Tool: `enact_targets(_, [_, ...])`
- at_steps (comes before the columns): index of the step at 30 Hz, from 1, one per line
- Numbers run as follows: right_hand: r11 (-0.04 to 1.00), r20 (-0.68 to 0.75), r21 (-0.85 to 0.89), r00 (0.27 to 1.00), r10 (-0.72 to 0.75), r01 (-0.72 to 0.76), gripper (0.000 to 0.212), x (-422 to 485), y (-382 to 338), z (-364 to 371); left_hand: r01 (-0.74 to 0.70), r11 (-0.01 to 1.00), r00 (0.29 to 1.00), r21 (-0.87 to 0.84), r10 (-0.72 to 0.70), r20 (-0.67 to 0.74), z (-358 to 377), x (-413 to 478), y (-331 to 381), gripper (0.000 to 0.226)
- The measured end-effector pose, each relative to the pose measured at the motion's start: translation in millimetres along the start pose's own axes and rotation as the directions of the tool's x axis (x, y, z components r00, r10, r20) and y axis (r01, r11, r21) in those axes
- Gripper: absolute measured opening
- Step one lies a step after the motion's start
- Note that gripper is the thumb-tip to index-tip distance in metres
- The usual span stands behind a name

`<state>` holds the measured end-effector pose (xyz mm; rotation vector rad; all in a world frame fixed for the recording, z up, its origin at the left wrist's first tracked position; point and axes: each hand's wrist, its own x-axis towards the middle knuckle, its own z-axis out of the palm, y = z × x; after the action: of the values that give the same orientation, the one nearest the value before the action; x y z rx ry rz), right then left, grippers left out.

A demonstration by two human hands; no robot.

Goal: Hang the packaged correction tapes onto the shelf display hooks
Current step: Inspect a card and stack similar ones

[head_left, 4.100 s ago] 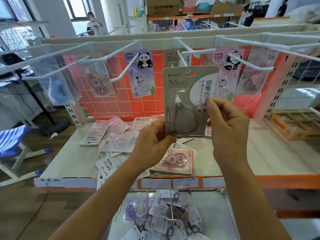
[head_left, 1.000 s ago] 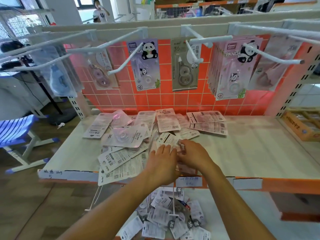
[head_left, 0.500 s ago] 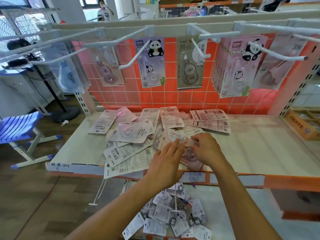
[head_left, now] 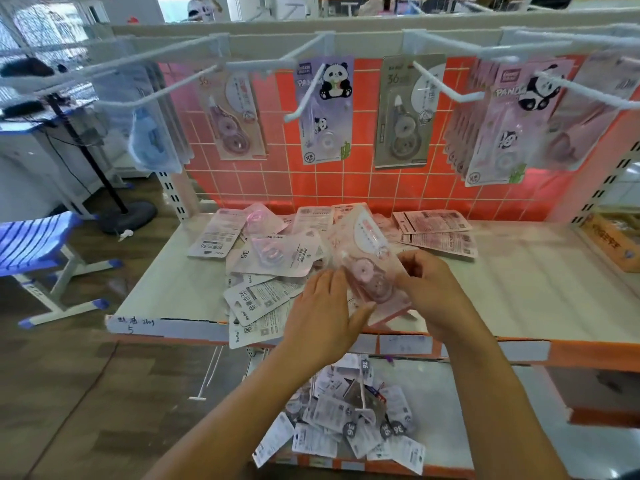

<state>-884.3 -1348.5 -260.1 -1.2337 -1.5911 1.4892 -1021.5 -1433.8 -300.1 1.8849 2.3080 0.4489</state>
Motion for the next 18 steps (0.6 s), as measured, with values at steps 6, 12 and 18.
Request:
enact_targets(6, [0.966,0.036,0.244,0.997,0.073,-0.08,0.015,-3,-6,55,0.031,0.975,0.999,-0.22,-0.027,0.023,-22,-8,-42,0.072])
enact_targets(12, [0.935,0.06,0.342,0.995,0.075,-0.091,0.019,-8,-13,107,0.041,0.92,0.994,-0.389,-0.077,-0.076,-47,-18,-86,0.064])
enact_targets(18, [0.919,0.098,0.392,0.995,-0.002,-0.037,0.023,-13,-27,143,0.068,0.791,0.976,-0.608,-0.179,-0.122,-75,-28,-121,0.07])
